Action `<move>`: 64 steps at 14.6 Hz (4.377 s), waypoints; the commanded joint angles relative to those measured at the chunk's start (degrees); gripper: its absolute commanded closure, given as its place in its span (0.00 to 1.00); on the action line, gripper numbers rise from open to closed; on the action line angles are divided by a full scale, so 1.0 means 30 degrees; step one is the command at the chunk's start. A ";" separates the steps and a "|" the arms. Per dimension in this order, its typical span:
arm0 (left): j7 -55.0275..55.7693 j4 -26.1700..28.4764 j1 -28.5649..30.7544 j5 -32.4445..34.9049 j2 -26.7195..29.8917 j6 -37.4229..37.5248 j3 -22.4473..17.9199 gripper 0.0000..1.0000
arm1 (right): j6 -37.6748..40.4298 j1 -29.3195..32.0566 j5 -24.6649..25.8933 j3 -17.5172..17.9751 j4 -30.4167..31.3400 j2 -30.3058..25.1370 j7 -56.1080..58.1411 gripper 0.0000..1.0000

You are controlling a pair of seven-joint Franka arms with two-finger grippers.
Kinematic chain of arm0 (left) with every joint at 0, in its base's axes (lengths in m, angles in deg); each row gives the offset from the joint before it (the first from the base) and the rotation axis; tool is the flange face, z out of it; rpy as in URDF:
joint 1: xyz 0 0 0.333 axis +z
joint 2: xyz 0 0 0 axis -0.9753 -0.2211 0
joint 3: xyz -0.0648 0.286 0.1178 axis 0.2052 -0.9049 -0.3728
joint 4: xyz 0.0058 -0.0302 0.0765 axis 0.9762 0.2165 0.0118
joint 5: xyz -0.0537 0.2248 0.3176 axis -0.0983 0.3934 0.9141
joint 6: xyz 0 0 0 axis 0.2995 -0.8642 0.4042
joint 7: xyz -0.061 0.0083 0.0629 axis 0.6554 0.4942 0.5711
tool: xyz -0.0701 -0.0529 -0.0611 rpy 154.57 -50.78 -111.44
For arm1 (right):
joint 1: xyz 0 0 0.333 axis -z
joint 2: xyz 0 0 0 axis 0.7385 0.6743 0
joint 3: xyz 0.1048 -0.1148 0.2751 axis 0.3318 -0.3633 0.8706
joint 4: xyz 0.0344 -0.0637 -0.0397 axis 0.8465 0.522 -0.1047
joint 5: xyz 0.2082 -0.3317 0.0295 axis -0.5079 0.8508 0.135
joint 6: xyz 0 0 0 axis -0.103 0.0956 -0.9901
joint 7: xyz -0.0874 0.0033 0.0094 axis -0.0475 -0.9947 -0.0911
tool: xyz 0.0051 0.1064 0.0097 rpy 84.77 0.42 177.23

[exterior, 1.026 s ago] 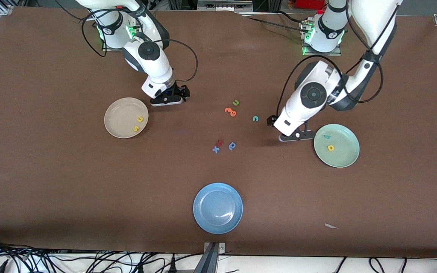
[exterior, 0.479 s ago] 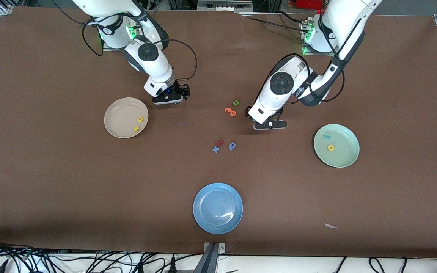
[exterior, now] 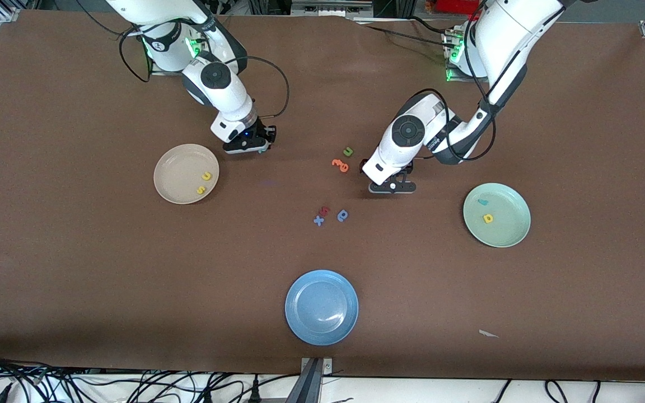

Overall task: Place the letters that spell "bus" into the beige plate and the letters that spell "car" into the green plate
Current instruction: 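Move the cyan d into the beige plate while the left gripper reaches, then carry the cyan u to the green plate while the right gripper withdraws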

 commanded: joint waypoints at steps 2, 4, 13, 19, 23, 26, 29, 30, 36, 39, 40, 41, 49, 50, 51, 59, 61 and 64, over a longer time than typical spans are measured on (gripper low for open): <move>0.0296 0.0075 -0.0266 0.0609 -0.0037 -0.0153 0.0024 0.27 | -0.0037 -0.0153 0.0557 -0.0463 0.0332 -0.0241 0.0030 1.00; 0.0296 -0.0013 -0.0295 0.0581 -0.0037 -0.0153 0.0023 0.31 | 0.0837 -0.0095 0.0586 -0.0580 0.0303 -0.1174 0.0407 1.00; 0.0470 -0.0482 -0.0383 0.0580 -0.0505 -0.0153 -0.0035 0.48 | 0.5152 0.5114 0.0440 -0.0844 -0.0137 -0.3642 1.0829 1.00; 0.1056 -0.0863 -0.0647 0.0610 -0.0945 -0.0153 -0.0093 0.55 | 0.5500 0.5297 -0.0610 -0.0844 -0.0311 -0.3816 1.1045 0.00; 0.1057 -0.0863 -0.0647 0.0639 -0.0945 -0.0154 -0.0093 0.69 | 1.4411 0.5267 -0.2890 -0.0757 -0.6006 -0.4079 1.1046 0.00; 0.1057 -0.0834 -0.0618 0.0639 -0.0945 -0.0154 -0.0093 0.80 | 1.9553 0.5267 -0.4394 -0.1018 -1.0701 -0.4372 1.1280 0.00; 0.0911 -0.1124 -0.0356 0.0639 -0.0771 0.0138 -0.0123 0.85 | 2.0297 0.5238 -0.4482 -0.2537 -1.2379 -0.5161 1.1309 0.00; 0.0708 -0.1475 -0.0267 0.0639 -0.0741 0.0778 -0.0181 0.87 | 2.0674 0.5151 -0.4540 -0.3153 -1.2934 -0.5396 1.1338 0.00; -0.6282 -0.5198 0.3446 0.0521 -0.0536 0.8573 -0.0123 0.89 | 2.4774 0.3334 -0.5715 -0.7699 -1.7942 -0.5575 1.4150 0.00; -1.0211 -0.5199 0.5501 0.0668 -0.0010 0.9654 -0.0297 0.89 | 2.6038 0.3392 -0.5683 -0.7817 -1.9793 -0.5312 1.4151 0.00; -1.0454 -0.5286 0.5912 0.0987 0.0021 1.0038 -0.0415 0.89 | 2.5952 0.3450 -0.5683 -0.7817 -1.9766 -0.5253 1.4151 0.00; -1.0485 -0.5345 0.6235 0.1542 0.0051 1.0187 -0.0445 0.89 | 2.5748 0.3480 -0.5683 -0.7817 -1.9736 -0.5049 1.4093 0.00; -1.0690 -0.6370 0.8990 0.1781 -0.0155 1.0217 -0.0592 0.00 | 2.5043 0.4067 -0.5684 -0.7817 -1.9238 -0.4169 1.3888 0.00; -1.0662 -0.6545 0.9050 0.1781 -0.0125 1.0247 -0.0592 0.00 | 2.5072 0.4066 -0.5654 -0.7817 -1.9238 -0.4168 1.3916 0.00; -1.0603 -0.6721 0.9079 0.1752 -0.0096 1.0305 -0.0592 0.00 | 2.5102 0.4095 -0.5683 -0.7817 -1.9238 -0.4168 1.3975 0.00; -1.1011 -0.7543 1.0861 0.0644 0.0402 1.1887 0.0369 0.00 | 2.5600 0.4124 -0.4892 -0.7963 -1.9472 -0.4373 1.4209 0.00; -1.1479 -0.7427 1.1189 0.0405 0.1131 1.2355 0.0669 0.00 | 2.5629 0.4008 -0.4834 -0.7847 -1.9502 -0.4286 1.4181 0.00; -1.3288 -0.6521 0.8801 -0.1985 0.4083 1.2735 -0.2563 0.00 | 2.6182 0.3890 -0.4804 -0.7758 -1.9618 -0.4285 1.4239 0.00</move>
